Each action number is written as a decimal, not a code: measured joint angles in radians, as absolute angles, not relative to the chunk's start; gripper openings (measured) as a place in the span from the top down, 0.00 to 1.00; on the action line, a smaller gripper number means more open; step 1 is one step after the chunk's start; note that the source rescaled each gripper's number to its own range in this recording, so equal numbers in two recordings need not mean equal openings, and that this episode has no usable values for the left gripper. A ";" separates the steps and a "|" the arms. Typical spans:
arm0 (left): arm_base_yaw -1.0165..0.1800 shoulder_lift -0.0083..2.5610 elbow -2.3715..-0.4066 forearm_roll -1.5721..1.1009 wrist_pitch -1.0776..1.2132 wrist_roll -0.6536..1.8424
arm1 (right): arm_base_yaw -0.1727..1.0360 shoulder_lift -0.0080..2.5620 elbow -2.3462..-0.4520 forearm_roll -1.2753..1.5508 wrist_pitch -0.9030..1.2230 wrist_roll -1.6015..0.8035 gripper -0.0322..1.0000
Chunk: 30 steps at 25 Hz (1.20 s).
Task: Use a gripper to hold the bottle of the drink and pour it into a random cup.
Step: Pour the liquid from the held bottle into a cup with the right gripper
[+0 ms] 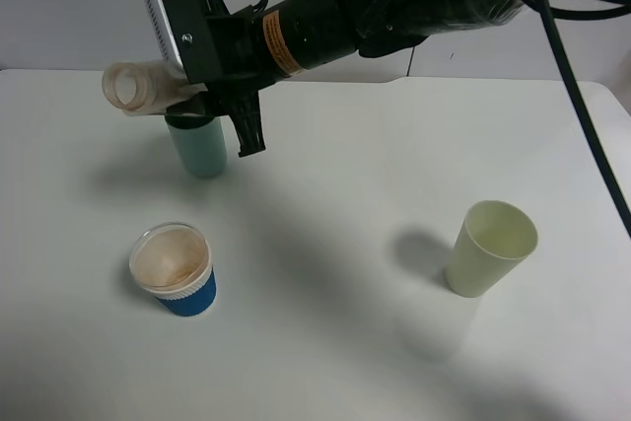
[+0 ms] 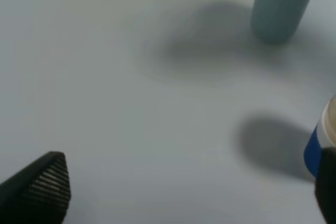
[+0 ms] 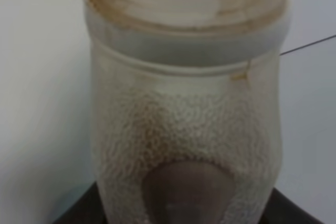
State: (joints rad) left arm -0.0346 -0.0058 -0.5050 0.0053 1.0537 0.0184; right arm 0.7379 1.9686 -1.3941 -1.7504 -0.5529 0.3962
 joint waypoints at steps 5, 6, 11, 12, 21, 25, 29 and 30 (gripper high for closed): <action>-0.035 -0.006 -0.505 0.005 1.054 0.018 | 0.767 1.969 -1.394 -1.751 -0.554 0.345 0.96; -0.035 -0.006 -0.505 0.000 1.054 0.018 | 0.773 1.969 -1.394 -1.751 -0.556 0.338 0.96; -0.035 -0.006 -0.505 0.005 1.053 0.018 | 0.777 1.969 -1.394 -1.751 -0.568 0.331 0.96; -0.035 -0.006 -0.505 0.005 1.053 0.018 | 0.777 1.969 -1.392 -1.751 -0.568 0.326 0.96; -0.035 -0.006 -0.505 0.005 1.053 0.018 | 0.777 1.969 -1.292 -1.753 -0.548 0.234 0.96; -0.035 -0.006 -0.505 0.000 1.053 0.018 | 0.777 1.969 -1.292 -1.752 -0.523 0.220 0.96; -0.035 -0.006 -0.505 0.005 1.053 0.018 | 0.779 1.969 -1.292 -1.751 -0.475 0.172 0.96; -0.035 -0.006 -0.505 0.005 1.053 0.018 | 0.781 1.969 -1.292 -1.751 -0.464 0.151 0.96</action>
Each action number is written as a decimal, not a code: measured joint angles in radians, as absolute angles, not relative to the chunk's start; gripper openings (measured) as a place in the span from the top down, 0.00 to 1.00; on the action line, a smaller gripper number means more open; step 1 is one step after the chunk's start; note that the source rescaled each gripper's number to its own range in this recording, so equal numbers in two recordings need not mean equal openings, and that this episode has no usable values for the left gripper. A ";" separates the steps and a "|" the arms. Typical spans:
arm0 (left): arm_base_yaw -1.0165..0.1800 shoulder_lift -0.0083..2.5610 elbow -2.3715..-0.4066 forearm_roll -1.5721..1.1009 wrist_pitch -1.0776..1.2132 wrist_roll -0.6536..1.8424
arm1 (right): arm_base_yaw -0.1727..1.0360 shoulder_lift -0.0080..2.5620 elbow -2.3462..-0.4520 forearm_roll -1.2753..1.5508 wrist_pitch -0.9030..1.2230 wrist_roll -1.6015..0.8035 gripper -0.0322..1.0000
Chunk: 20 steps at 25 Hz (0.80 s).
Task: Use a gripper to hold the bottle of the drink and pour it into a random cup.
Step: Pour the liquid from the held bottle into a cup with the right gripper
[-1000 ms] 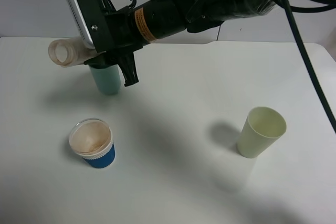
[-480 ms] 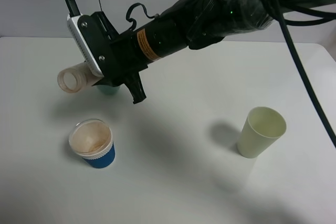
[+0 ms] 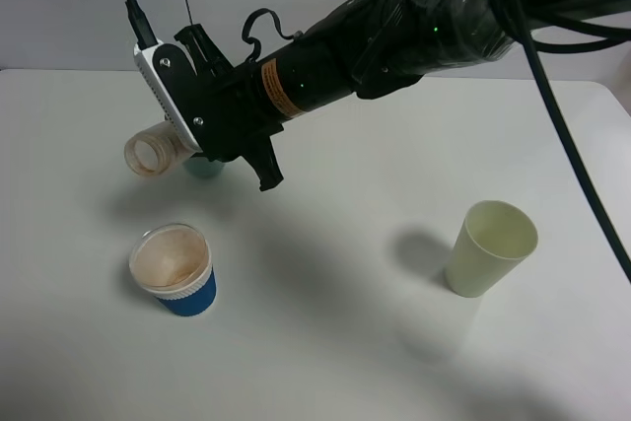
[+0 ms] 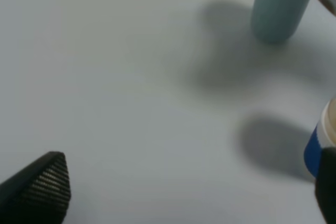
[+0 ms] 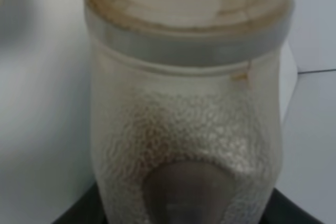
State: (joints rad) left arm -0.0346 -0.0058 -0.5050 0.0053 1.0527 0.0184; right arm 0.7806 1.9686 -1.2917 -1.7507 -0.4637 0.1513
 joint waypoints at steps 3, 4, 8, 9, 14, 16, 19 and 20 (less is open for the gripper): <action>-0.035 -0.006 -0.505 0.005 1.053 0.018 | 0.792 1.969 -1.292 -1.751 -0.451 0.093 0.96; -0.035 -0.006 -0.505 0.005 1.053 0.018 | 0.796 1.969 -1.292 -1.751 -0.448 0.081 0.96; -0.035 -0.006 -0.505 0.005 1.053 0.018 | 0.803 1.969 -1.292 -1.751 -0.447 0.064 0.96; -0.035 -0.006 -0.505 0.005 1.053 0.018 | 0.804 1.969 -1.292 -1.751 -0.447 0.063 0.96; -0.035 -0.006 -0.505 0.005 1.053 0.018 | 0.816 1.969 -1.292 -1.751 -0.412 0.029 0.96; -0.035 -0.006 -0.505 0.005 1.053 0.018 | 0.821 1.969 -1.292 -1.750 -0.399 0.009 0.96; -0.035 -0.006 -0.505 0.005 1.053 0.018 | 0.824 1.969 -1.292 -1.750 -0.398 -0.009 0.96; -0.035 -0.006 -0.505 0.005 1.053 0.018 | 0.824 1.969 -1.292 -1.750 -0.398 -0.010 0.96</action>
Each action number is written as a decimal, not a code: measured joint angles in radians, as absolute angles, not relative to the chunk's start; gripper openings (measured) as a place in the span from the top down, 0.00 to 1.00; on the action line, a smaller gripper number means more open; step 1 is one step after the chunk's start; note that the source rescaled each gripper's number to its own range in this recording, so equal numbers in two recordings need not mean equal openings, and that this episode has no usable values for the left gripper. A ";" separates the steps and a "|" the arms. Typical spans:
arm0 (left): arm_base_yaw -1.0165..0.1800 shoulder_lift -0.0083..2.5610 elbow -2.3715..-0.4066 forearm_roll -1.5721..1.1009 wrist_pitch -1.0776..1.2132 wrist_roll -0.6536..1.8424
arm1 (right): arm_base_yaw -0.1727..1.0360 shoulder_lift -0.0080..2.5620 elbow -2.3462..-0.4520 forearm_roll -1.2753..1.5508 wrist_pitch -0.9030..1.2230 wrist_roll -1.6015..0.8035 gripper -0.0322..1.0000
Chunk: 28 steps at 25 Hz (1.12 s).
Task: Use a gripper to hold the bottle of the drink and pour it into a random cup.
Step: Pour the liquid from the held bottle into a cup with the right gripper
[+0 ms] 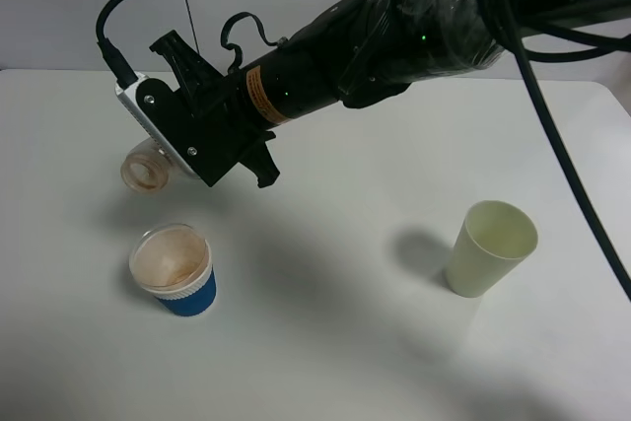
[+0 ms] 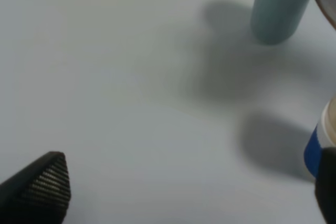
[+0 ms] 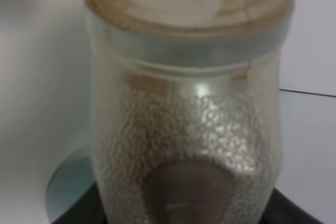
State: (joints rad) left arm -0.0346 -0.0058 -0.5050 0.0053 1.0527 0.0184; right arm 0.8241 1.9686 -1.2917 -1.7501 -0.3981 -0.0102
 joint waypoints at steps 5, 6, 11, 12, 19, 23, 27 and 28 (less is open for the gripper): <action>-0.035 -0.006 -0.505 0.005 1.053 0.018 | 0.826 1.969 -1.292 -1.750 -0.410 -0.011 0.96; -0.035 -0.006 -0.505 0.005 1.053 0.018 | 0.826 1.969 -1.292 -1.750 -0.414 -0.011 0.96; -0.035 -0.006 -0.505 0.005 1.053 0.018 | 0.826 1.969 -1.292 -1.750 -0.419 -0.056 0.96; -0.035 -0.006 -0.505 0.005 1.053 0.018 | 0.826 1.969 -1.292 -1.750 -0.419 -0.073 0.96; -0.035 -0.006 -0.505 0.005 1.053 0.018 | 0.826 1.969 -1.292 -1.750 -0.426 -0.116 0.96; -0.035 -0.006 -0.505 0.005 1.053 0.018 | 0.826 1.969 -1.292 -1.750 -0.429 -0.146 0.96; -0.035 -0.006 -0.505 0.005 1.053 0.018 | 0.826 1.969 -1.292 -1.750 -0.412 -0.172 0.96; -0.035 -0.006 -0.505 0.005 1.053 0.018 | 0.826 1.969 -1.292 -1.750 -0.403 -0.178 0.96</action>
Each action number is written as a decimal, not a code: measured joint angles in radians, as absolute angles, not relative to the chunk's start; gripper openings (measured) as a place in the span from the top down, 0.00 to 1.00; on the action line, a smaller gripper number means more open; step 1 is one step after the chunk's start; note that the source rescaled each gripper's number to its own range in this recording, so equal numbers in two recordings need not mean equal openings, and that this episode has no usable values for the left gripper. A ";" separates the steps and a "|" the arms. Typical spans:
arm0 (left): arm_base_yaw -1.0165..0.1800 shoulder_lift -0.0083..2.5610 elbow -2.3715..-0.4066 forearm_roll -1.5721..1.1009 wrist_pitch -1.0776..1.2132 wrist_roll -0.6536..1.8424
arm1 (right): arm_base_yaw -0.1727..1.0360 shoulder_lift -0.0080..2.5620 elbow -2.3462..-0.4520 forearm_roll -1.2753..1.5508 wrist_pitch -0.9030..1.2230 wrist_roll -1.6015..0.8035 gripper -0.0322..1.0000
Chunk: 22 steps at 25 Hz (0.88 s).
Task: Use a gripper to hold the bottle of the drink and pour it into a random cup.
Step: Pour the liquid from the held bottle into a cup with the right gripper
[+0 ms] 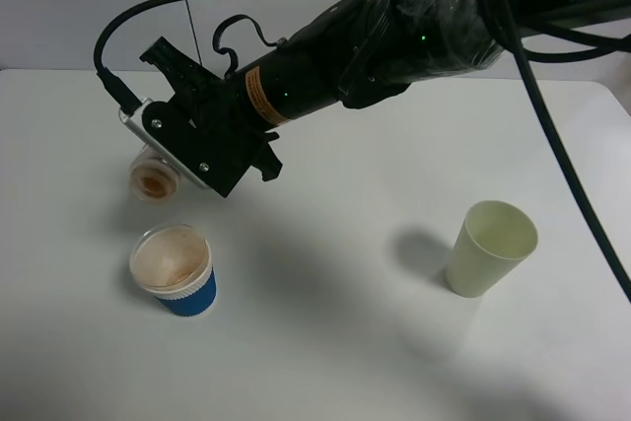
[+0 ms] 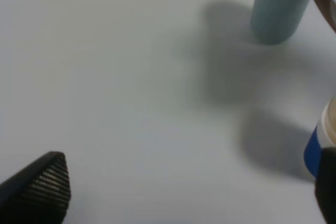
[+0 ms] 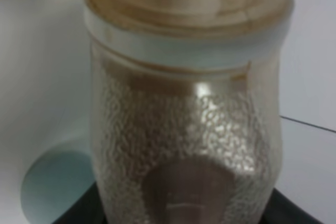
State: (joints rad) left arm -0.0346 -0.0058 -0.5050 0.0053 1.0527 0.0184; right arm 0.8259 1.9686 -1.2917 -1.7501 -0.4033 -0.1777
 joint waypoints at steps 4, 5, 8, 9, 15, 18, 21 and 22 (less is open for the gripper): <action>-0.035 -0.006 -0.505 0.005 1.053 0.018 | 0.832 1.969 -1.292 -1.750 -0.357 -0.192 0.96; -0.035 -0.006 -0.505 0.005 1.053 0.018 | 0.836 1.969 -1.292 -1.750 -0.350 -0.192 0.96; -0.035 -0.006 -0.505 0.005 1.053 0.018 | 0.845 1.969 -1.292 -1.750 -0.351 -0.192 0.96; -0.035 -0.006 -0.505 0.005 1.053 0.018 | 0.848 1.969 -1.292 -1.750 -0.351 -0.192 0.96; -0.035 -0.006 -0.505 0.005 1.053 0.018 | 0.864 1.969 -1.292 -1.750 -0.375 -0.184 0.96; -0.035 -0.006 -0.505 0.005 1.053 0.018 | 0.870 1.969 -1.292 -1.750 -0.375 -0.183 0.96; -0.035 -0.006 -0.505 0.000 1.053 0.018 | 0.871 1.969 -1.292 -1.750 -0.370 -0.183 0.96; -0.035 -0.006 -0.505 0.005 1.053 0.018 | 0.871 1.969 -1.292 -1.750 -0.369 -0.183 0.96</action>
State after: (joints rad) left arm -0.0346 -0.0058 -0.5050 0.0053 1.0527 0.0184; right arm 0.8708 1.9686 -1.2917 -1.7501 -0.3691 -0.1831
